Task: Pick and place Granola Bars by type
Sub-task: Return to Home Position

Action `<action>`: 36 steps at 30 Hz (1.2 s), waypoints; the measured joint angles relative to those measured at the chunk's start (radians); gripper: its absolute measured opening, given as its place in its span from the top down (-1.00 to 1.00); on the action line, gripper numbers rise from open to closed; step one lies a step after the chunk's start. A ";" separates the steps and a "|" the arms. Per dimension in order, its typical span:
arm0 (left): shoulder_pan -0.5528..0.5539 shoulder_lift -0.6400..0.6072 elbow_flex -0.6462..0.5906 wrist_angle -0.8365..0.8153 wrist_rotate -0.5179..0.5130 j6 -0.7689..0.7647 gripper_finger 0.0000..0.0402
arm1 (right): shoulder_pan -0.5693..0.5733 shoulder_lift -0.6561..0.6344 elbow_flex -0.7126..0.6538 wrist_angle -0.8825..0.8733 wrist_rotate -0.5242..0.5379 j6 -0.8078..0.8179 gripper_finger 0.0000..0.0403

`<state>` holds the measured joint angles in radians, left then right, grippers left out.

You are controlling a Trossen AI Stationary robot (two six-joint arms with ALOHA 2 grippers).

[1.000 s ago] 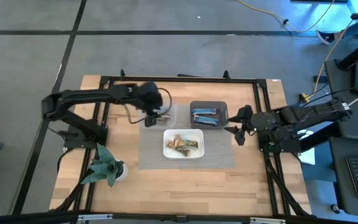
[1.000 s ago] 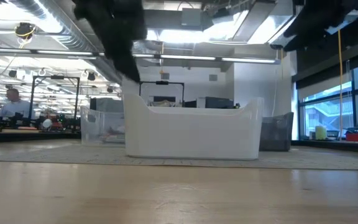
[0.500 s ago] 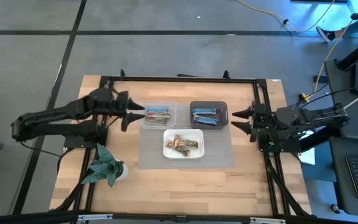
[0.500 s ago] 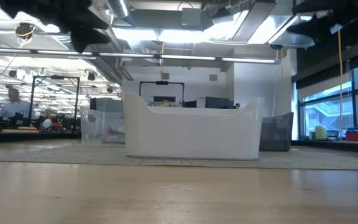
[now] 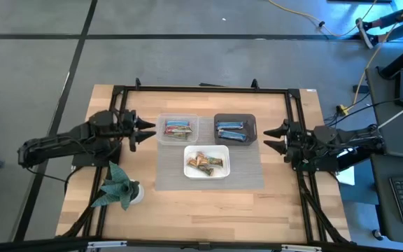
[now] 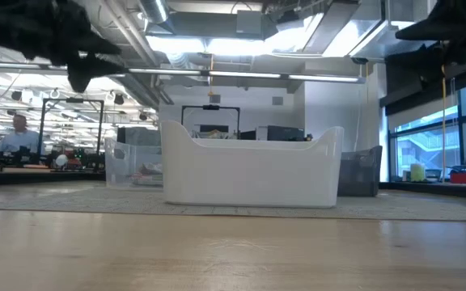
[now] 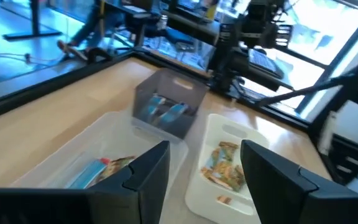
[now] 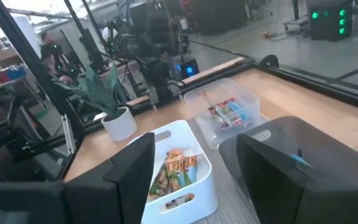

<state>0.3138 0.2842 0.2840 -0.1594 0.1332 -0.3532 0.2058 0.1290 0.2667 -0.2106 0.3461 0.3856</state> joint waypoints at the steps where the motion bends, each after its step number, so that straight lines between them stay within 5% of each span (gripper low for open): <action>1: 0.000 -0.010 -0.020 0.012 -0.011 -0.001 0.06 | 0.000 -0.017 -0.012 -0.001 0.000 -0.001 -0.14; 14: 0.002 -0.086 -0.217 0.161 -0.060 -0.034 0.05 | 0.000 -0.128 -0.060 -0.028 0.076 -0.024 -0.14; 24: 0.002 -0.284 -0.216 -0.002 -0.144 -0.029 0.05 | 0.000 -0.128 -0.060 -0.080 0.120 -0.022 -0.14; 36: 0.002 -0.278 -0.209 -0.027 -0.169 0.067 0.05 | 0.000 -0.128 -0.096 -0.065 0.147 -0.046 -0.14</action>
<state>0.3161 0.0065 0.0753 -0.1869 -0.0358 -0.2860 0.2058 0.0006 0.1703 -0.2760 0.4931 0.3401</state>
